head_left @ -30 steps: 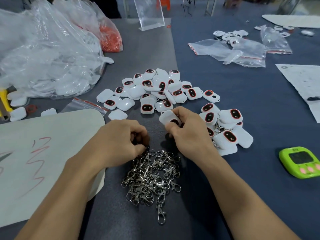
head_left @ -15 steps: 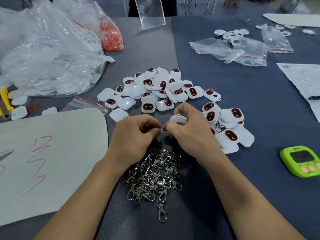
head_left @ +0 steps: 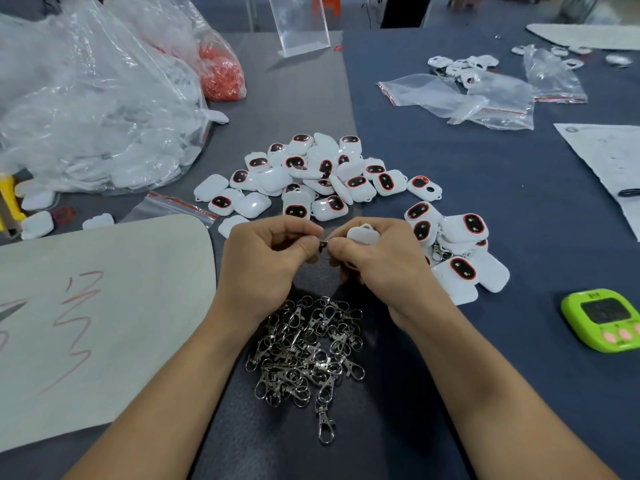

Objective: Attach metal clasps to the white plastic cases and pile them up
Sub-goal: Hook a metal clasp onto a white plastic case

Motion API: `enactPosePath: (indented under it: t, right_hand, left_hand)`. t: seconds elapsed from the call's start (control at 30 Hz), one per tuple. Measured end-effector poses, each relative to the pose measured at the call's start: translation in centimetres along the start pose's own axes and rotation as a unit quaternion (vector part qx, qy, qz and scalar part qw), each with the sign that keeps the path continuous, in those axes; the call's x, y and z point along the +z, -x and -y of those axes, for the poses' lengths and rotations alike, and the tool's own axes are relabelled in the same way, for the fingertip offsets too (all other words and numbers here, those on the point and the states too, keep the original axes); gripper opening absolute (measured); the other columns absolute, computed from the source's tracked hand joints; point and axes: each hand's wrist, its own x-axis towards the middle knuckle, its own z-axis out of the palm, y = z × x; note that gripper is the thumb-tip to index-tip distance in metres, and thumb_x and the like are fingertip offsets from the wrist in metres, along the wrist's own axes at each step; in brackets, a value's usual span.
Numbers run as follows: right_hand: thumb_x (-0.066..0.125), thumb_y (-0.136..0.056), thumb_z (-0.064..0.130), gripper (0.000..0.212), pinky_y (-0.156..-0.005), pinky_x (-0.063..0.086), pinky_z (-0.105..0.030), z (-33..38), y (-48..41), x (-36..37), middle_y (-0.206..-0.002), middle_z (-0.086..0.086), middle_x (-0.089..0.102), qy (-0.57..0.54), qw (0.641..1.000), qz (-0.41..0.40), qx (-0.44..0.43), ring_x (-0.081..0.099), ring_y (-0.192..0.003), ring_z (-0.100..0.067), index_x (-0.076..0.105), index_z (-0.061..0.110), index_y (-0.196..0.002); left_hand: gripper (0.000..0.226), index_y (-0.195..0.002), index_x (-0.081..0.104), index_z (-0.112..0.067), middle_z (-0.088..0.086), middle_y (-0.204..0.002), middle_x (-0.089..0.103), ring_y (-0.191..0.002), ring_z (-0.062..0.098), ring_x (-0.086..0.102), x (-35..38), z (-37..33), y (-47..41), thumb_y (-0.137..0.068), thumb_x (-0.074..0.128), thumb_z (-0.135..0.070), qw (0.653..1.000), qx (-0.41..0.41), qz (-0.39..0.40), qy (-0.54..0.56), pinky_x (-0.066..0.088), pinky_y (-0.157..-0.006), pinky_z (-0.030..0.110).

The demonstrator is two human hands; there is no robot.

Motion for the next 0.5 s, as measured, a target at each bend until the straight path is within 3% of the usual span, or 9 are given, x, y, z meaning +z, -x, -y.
enactPosePath:
  t: [0.23, 0.4, 0.5]
  right_hand:
    - [0.079, -0.08, 0.009, 0.012, -0.051, 0.049, -0.032, 0.23, -0.02, 0.03, -0.06, -0.007, 0.069, -0.013, 0.999, -0.041, 0.008, 0.057, -0.049, -0.016, 0.075, 0.013, -0.069]
    - [0.078, -0.086, 0.009, 0.023, -0.046, 0.045, -0.023, 0.49, 0.17, -0.01, -0.06, -0.007, 0.069, -0.026, 0.999, -0.007, 0.017, 0.057, -0.049, -0.016, 0.075, 0.018, -0.065]
    - [0.075, -0.087, 0.003, 0.028, -0.045, 0.046, -0.024, 0.59, 0.23, -0.04, -0.059, -0.007, 0.067, -0.037, 0.999, -0.007, 0.018, 0.056, -0.048, -0.017, 0.074, 0.017, -0.063]
  left_hand:
    - [0.03, -0.082, 0.078, -0.034, -0.008, -0.073, 0.076, -0.064, 0.011, 0.071, 0.31, -0.08, 0.04, -0.081, 0.08, -0.004, 0.999, 0.01, -0.027, -0.038, 0.059, -0.066, 0.024]
    - [0.029, -0.084, 0.077, -0.038, -0.016, -0.077, 0.075, -0.071, 0.004, 0.071, 0.35, -0.18, 0.12, -0.082, 0.08, -0.009, 0.996, 0.022, -0.067, -0.058, 0.053, -0.071, 0.015]
    - [0.028, -0.095, 0.079, -0.033, -0.019, -0.086, 0.075, -0.082, 0.002, 0.07, 0.41, -0.53, 0.49, -0.077, 0.086, -0.013, 0.993, 0.065, -0.031, -0.092, 0.049, -0.075, 0.01]
